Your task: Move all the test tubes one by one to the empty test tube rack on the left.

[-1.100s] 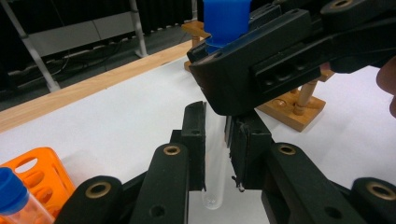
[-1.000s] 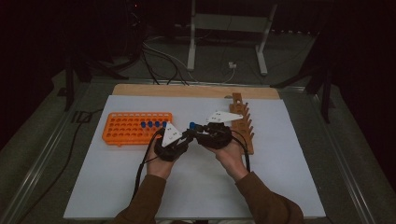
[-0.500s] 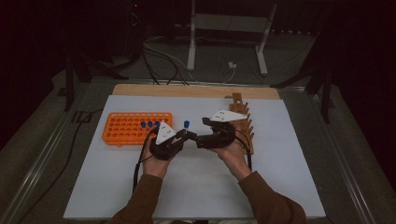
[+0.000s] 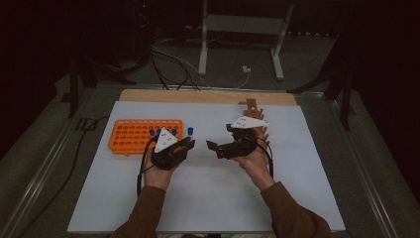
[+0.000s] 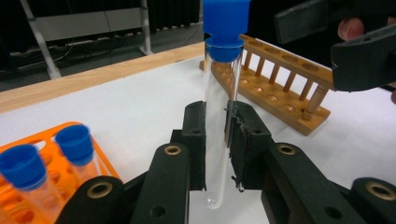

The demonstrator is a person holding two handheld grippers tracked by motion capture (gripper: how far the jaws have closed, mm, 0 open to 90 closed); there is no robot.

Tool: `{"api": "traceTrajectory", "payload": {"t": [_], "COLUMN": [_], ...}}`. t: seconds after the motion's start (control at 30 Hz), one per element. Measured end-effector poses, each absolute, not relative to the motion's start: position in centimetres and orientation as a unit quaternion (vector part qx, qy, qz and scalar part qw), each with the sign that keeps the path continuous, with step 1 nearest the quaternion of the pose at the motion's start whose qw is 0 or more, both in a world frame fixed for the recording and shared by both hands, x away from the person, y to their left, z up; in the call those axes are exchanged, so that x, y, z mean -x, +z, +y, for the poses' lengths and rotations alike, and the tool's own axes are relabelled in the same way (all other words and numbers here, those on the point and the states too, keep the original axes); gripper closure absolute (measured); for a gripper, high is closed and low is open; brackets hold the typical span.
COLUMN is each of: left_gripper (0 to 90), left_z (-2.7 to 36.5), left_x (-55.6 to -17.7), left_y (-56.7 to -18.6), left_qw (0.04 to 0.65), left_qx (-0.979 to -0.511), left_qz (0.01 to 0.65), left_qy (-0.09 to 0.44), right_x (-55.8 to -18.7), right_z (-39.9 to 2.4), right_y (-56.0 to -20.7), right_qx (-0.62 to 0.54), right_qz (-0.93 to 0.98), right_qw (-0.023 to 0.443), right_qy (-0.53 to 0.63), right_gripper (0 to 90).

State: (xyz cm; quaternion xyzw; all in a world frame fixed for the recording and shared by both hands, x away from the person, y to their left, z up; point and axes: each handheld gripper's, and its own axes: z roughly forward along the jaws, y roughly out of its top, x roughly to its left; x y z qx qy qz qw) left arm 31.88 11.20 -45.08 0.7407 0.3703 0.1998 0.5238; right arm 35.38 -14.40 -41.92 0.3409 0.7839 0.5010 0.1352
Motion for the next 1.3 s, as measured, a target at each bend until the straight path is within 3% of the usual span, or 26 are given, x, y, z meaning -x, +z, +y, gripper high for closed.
{"api": "traceTrajectory", "payload": {"t": [1.3], "left_gripper": [78.0], "left_z": [17.3], "left_x": [-30.8], "left_y": [-43.8], "left_qw": [0.531], "left_qx": [-0.702], "left_qz": [0.416], "left_qy": [0.230], "right_x": [-34.6], "right_z": [-21.1], "right_y": [-43.3], "right_qx": [-0.390], "right_qz": [0.763], "right_qw": [0.188], "right_qy": [0.480], "right_gripper": [0.0]}}
